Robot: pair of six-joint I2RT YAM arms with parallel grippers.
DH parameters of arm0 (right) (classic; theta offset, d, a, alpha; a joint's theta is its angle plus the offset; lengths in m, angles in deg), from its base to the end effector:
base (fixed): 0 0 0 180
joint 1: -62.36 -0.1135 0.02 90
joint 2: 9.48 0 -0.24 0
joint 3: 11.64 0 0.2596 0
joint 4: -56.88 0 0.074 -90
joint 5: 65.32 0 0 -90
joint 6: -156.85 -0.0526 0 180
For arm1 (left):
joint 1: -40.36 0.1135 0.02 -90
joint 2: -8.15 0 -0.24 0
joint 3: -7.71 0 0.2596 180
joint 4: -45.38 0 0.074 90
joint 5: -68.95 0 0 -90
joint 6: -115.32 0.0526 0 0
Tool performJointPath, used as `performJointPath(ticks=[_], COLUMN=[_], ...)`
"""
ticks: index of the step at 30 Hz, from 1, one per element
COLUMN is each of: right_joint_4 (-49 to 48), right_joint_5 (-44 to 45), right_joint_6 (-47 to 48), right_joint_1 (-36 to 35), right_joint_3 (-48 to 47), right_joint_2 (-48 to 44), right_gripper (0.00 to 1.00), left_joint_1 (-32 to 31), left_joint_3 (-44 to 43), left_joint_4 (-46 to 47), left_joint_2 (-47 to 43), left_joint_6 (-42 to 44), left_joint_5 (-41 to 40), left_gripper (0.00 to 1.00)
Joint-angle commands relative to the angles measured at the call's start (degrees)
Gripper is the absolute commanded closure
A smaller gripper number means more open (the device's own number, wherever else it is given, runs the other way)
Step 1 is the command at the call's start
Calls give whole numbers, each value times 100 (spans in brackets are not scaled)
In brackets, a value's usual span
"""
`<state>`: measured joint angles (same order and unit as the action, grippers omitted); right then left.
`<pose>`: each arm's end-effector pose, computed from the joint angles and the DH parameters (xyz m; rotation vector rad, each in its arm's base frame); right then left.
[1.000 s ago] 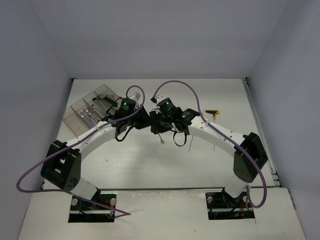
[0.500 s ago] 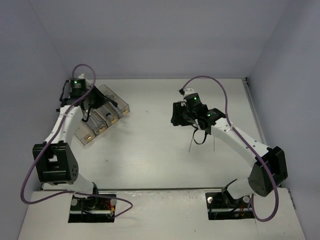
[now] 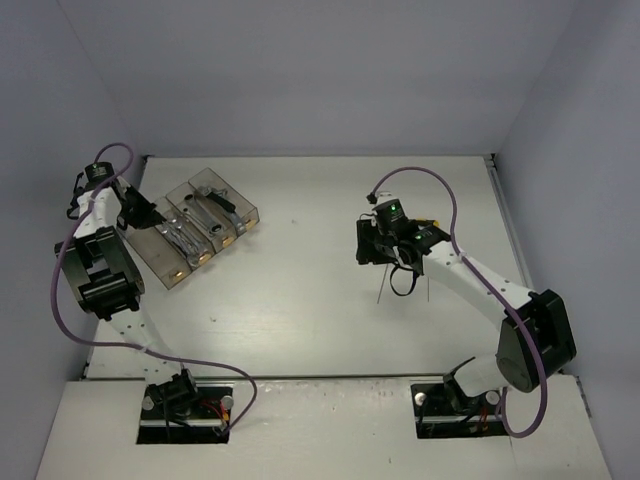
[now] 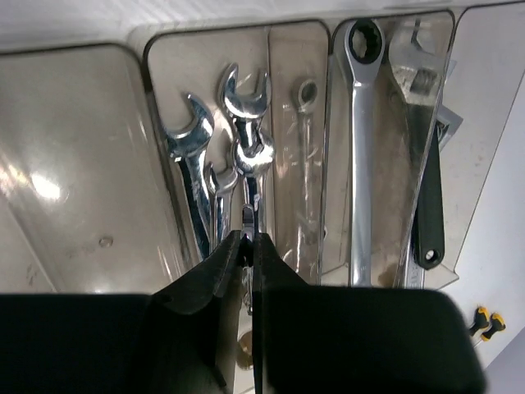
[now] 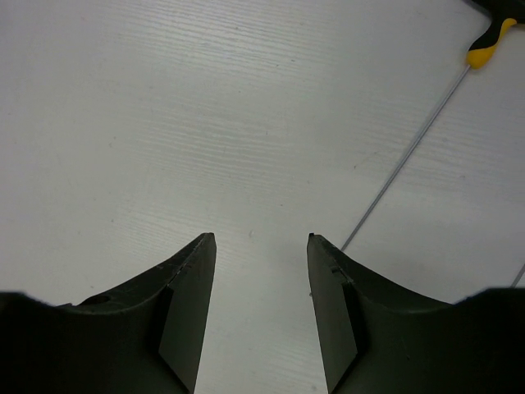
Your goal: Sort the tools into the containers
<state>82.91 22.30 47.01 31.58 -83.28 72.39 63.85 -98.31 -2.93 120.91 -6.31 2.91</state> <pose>0.2941 0.1777 0.2301 -0.2386 2.2430 0.5309 0.4126 0.1560 0.2043 -1.0099 2.2965 -0.5857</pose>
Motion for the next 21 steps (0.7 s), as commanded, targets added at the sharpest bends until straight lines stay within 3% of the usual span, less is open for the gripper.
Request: performJointPath(ticks=[1, 6, 9, 15, 21], right_joint_4=[-137, -111, -93, -45, -19], right_joint_5=[221, 699, 847, 1393, 1788], right_joint_6=[-17, -310, -467, -1035, -1205], right_joint_1=[103, 208, 282, 470, 842], right_joint_3=[-13, 14, 13, -82, -479], right_joint_2=[-57, 110, 294, 705, 1529], right_gripper=[55, 55, 57, 61, 61], left_joint_1=[-46, -81, -126, -577, -1963], left_joint_3=[-628, -591, -521, -344, 270], left_joint_4=[-61, -61, -80, -232, -215], left_joint_2=[134, 154, -33, -1145, -2108], left_joint_6=[157, 188, 251, 243, 148], left_joint_5=[43, -163, -251, -619, -1209], left_gripper=[93, 63, 50, 43, 41])
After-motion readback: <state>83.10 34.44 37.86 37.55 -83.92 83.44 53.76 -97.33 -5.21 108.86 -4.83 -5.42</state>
